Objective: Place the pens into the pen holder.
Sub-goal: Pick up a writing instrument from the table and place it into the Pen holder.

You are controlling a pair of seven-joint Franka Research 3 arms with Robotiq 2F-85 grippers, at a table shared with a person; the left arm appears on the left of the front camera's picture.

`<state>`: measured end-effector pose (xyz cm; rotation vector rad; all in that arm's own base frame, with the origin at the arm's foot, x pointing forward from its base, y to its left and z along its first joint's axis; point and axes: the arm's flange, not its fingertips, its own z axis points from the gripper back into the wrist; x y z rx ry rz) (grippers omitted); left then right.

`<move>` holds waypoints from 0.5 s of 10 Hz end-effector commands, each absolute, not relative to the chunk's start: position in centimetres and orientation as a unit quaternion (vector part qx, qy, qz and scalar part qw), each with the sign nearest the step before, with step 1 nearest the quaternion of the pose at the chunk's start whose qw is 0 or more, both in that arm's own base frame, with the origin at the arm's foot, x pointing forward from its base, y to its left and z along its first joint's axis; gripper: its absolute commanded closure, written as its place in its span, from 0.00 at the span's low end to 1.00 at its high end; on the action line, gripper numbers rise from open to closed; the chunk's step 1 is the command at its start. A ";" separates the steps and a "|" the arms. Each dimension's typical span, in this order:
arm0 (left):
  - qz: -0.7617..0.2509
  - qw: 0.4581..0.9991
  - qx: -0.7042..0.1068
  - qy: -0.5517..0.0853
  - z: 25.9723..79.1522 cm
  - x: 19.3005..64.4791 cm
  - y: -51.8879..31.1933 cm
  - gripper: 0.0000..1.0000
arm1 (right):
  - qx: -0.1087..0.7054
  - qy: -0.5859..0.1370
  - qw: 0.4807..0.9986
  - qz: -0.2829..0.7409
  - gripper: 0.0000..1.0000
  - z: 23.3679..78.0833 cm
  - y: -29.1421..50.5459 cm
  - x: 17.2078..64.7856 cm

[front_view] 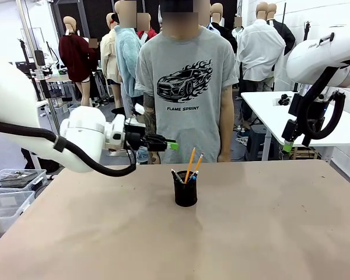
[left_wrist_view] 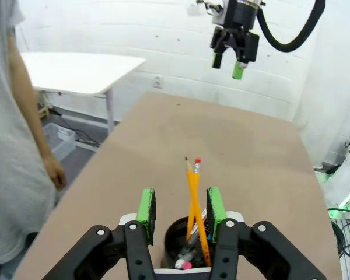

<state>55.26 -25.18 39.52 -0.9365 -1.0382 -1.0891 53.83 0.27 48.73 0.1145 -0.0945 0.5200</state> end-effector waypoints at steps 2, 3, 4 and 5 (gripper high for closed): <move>-0.454 0.687 -0.357 -0.441 44.1 53.1 -21.5 0.53 | 0.055 -0.051 0.964 0.257 0.00 48.7 0.3 53.9; -0.441 0.728 -0.329 -0.409 46.2 52.8 -19.8 0.53 | 0.055 -0.051 0.964 0.257 0.00 48.7 0.3 53.9; -0.430 0.764 -0.306 -0.371 47.4 52.8 -18.0 0.53 | 0.055 -0.051 0.964 0.257 0.00 48.7 0.3 53.9; -0.418 0.810 -0.285 -0.295 48.0 53.0 -16.1 0.53 | 0.055 -0.051 0.964 0.257 0.00 48.7 0.3 53.9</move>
